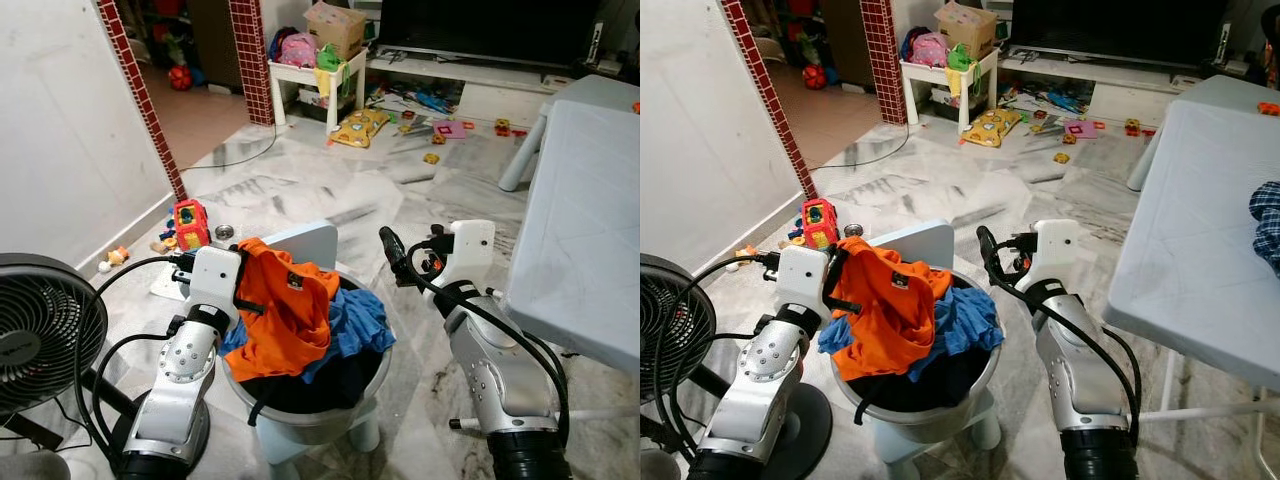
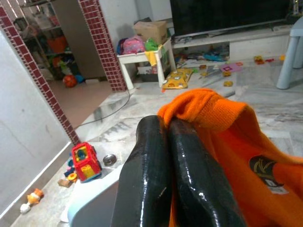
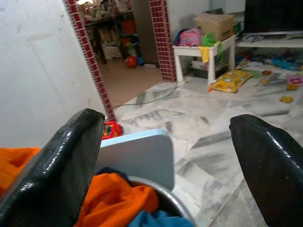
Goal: Hang hanger
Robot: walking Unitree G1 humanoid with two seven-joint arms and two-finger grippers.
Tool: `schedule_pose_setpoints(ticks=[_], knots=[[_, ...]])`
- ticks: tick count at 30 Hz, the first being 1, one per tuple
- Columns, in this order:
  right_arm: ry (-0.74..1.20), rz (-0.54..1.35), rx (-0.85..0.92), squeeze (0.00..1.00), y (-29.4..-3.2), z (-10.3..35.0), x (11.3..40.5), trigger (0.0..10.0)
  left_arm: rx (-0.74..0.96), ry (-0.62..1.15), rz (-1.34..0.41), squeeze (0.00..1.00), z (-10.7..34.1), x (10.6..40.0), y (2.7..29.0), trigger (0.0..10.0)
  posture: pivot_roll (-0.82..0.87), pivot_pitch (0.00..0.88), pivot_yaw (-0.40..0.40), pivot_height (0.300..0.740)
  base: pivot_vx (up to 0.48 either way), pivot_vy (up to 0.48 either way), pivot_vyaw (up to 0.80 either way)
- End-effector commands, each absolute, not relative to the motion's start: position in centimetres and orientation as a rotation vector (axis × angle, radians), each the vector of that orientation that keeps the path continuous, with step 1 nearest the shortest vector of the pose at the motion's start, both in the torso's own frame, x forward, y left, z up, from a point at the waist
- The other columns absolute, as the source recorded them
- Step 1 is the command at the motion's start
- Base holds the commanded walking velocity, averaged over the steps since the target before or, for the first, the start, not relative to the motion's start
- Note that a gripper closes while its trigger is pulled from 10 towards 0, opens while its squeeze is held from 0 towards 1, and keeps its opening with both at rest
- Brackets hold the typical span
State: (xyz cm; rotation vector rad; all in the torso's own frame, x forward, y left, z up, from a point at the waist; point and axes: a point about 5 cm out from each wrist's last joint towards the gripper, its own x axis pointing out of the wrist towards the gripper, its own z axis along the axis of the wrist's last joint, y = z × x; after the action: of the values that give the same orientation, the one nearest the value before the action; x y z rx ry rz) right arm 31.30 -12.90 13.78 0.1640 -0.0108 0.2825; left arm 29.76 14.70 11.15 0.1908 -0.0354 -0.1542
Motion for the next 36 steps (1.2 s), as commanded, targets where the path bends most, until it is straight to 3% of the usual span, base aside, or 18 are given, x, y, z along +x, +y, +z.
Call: schedule_pose_setpoints(ticks=[1,6,18,22,36], knots=[[-0.021,0.296,0.169,0.0,-12.5,14.0,31.5,10.0,0.195,-0.043,-0.13,0.0,11.3,30.1,15.0,10.0,-0.11,0.0,0.055,0.74,0.0,0.0,0.0],[-0.044,0.353,0.146,0.0,-11.4,14.6,31.8,10.0,0.188,-0.071,-0.131,0.0,12.0,30.9,14.4,10.0,-0.11,0.0,0.054,0.74,0.0,0.0,0.0],[-0.028,0.276,0.114,0.0,-12.9,14.2,32.2,10.0,0.185,-0.069,-0.121,0.0,11.6,30.8,14.5,10.0,-0.13,0.0,0.052,0.74,-0.1,0.0,0.0],[-0.045,0.19,0.006,0.0,-14.0,14.0,32.2,10.0,0.19,-0.067,-0.118,0.0,11.6,30.5,15.0,10.0,-0.13,0.0,0.05,0.74,-0.18,0.0,0.0],[-0.059,0.156,-0.058,0.0,-17.7,13.1,30.2,10.0,0.203,0.018,-0.146,0.0,9.5,27.5,16.2,10.0,-0.14,0.0,0.052,0.74,-0.137,0.0,0.0]])
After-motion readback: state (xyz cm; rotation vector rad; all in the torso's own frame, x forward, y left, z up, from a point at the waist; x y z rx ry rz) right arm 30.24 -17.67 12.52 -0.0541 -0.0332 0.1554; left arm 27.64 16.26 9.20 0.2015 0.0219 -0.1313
